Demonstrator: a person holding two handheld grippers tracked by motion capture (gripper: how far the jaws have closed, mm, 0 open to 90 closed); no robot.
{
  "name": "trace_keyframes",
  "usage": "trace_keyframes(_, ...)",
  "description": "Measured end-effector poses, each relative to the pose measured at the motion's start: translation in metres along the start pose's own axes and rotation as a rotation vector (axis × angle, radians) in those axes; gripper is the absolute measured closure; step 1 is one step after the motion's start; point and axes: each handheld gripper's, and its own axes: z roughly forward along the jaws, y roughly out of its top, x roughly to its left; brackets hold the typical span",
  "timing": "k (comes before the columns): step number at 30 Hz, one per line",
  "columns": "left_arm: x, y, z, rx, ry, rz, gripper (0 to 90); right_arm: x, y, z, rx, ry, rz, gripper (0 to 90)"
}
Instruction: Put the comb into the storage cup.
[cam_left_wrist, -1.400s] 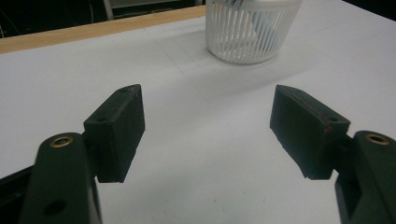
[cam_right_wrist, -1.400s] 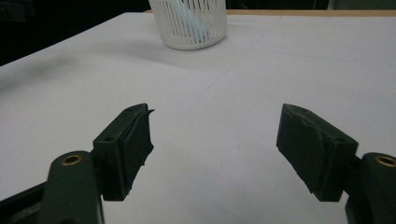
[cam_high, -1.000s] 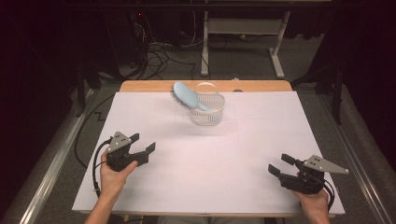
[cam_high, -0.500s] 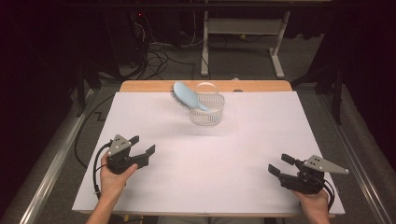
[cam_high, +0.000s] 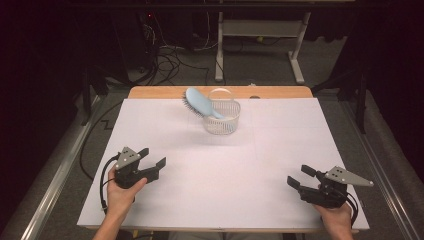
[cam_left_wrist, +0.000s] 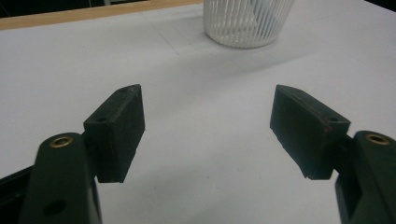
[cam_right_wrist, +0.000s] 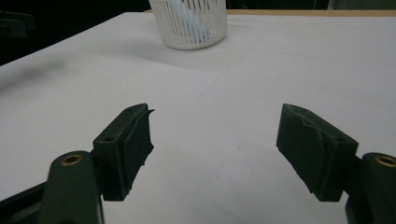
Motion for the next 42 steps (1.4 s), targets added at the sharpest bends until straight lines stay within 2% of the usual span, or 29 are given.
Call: trace_keyframes(42,0.010,-0.021,0.000,0.013,0.038,-0.036,26.9,0.000,0.000,0.000,0.002,-0.002,0.002,26.8)
